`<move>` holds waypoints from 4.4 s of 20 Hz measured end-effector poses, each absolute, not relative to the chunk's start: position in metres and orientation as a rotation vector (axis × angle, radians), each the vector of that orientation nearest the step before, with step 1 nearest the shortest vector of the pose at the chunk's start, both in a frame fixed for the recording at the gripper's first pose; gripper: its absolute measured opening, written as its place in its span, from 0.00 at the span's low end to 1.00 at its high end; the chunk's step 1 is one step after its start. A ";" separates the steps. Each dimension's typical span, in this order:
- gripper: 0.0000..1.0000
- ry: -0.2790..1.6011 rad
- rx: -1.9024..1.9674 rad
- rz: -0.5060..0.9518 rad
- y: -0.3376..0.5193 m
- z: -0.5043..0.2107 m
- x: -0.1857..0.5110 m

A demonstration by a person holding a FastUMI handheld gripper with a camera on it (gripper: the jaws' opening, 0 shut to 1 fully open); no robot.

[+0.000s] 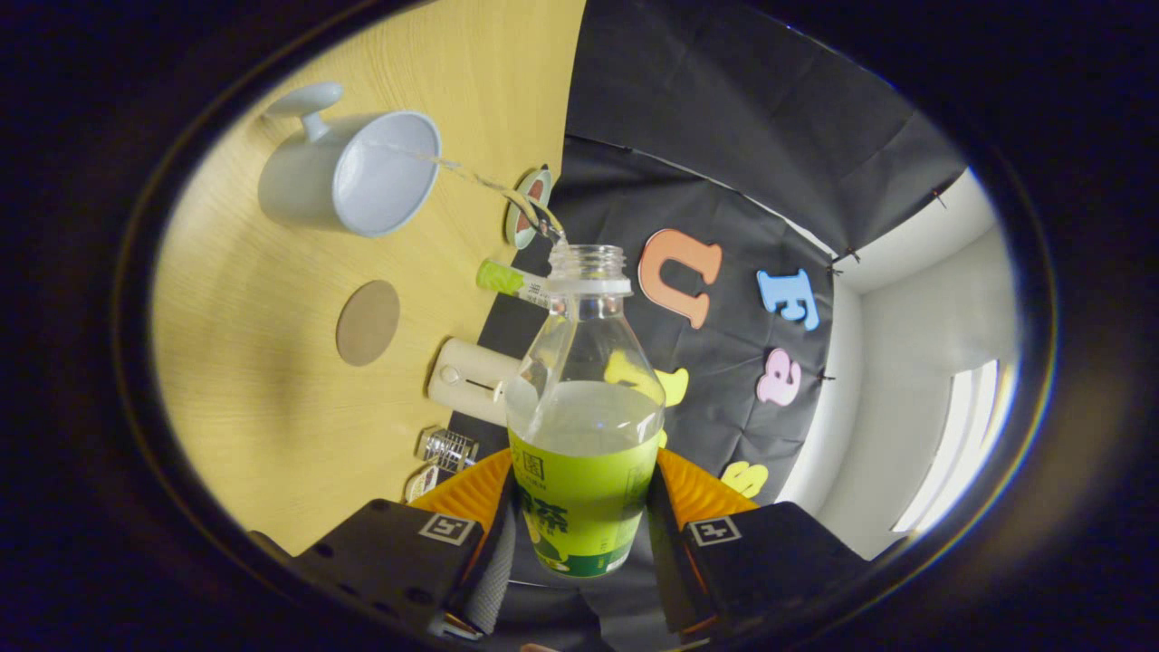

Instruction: Take the bottle from table, then pour the juice into the cup, finally place the bottle on the coaster

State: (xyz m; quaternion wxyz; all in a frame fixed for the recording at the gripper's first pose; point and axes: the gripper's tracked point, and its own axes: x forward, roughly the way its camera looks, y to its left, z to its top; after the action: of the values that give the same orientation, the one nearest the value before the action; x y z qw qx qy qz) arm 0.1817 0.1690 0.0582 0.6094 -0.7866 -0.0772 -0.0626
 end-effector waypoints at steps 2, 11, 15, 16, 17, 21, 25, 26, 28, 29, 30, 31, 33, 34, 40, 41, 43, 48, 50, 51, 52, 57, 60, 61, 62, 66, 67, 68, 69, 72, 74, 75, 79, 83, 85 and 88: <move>0.71 -0.183 -1.825 -0.149 0.170 0.062 0.182; 0.71 -0.197 -1.857 -0.163 0.172 0.081 0.185; 0.71 -0.203 -1.874 -0.175 0.172 0.090 0.186; 0.71 -0.207 -1.881 -0.176 0.173 0.092 0.186; 0.71 -0.211 -1.888 -0.180 0.174 0.095 0.186; 0.71 -0.226 -1.911 -0.192 0.177 0.107 0.188; 0.71 -0.238 -1.925 -0.204 0.179 0.117 0.190; 0.71 -0.241 -1.929 -0.209 0.179 0.118 0.191; 0.71 -0.245 -1.933 -0.219 0.179 0.124 0.191; 0.71 -0.247 -1.934 -0.223 0.178 0.126 0.191; 0.71 -0.250 -1.938 -0.228 0.180 0.130 0.193; 0.71 -0.255 -1.943 -0.234 0.179 0.133 0.193; 0.71 -0.263 -1.952 -0.242 0.180 0.138 0.192; 0.71 -0.268 -1.953 -0.243 0.180 0.138 0.192; 0.71 -0.276 -1.961 -0.251 0.181 0.141 0.191; 0.71 -0.276 -1.963 -0.251 0.180 0.140 0.191; 0.71 -0.277 -1.962 -0.252 0.181 0.141 0.190; 0.71 -0.284 -1.957 -0.248 0.182 0.137 0.188; 0.71 -0.284 -1.955 -0.242 0.183 0.134 0.188; 0.71 -0.285 -1.949 -0.240 0.183 0.133 0.186; 0.71 -0.287 -1.941 -0.235 0.184 0.131 0.186; 0.71 -0.244 -1.830 -0.187 0.182 0.116 0.185; 0.71 -0.207 -1.736 -0.158 0.182 0.103 0.188; 0.71 -0.186 -1.703 -0.141 0.182 0.096 0.189; 0.71 -0.164 -1.668 -0.119 0.182 0.088 0.191; 0.71 -0.076 -1.435 -0.031 0.184 0.066 0.190; 0.71 -0.050 -1.378 -0.014 0.185 0.062 0.190; 0.71 -0.031 -1.329 -0.002 0.185 0.060 0.189; 0.71 -0.020 -1.283 0.004 0.185 0.060 0.188; 0.72 0.013 -1.112 0.048 0.185 0.058 0.190; 0.72 0.036 -0.978 0.081 0.185 0.057 0.190; 0.72 0.043 -0.910 0.092 0.184 0.060 0.189; 0.72 0.050 -0.652 0.152 0.191 0.067 0.188; 0.72 0.060 -0.435 0.214 0.196 0.076 0.185; 0.72 0.049 -0.354 0.235 0.197 0.083 0.187; 0.72 0.071 -0.265 0.276 0.201 0.080 0.195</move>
State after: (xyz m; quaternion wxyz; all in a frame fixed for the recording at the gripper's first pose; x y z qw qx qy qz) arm 0.1954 0.2007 0.0804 0.9812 -0.1315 0.0353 0.1371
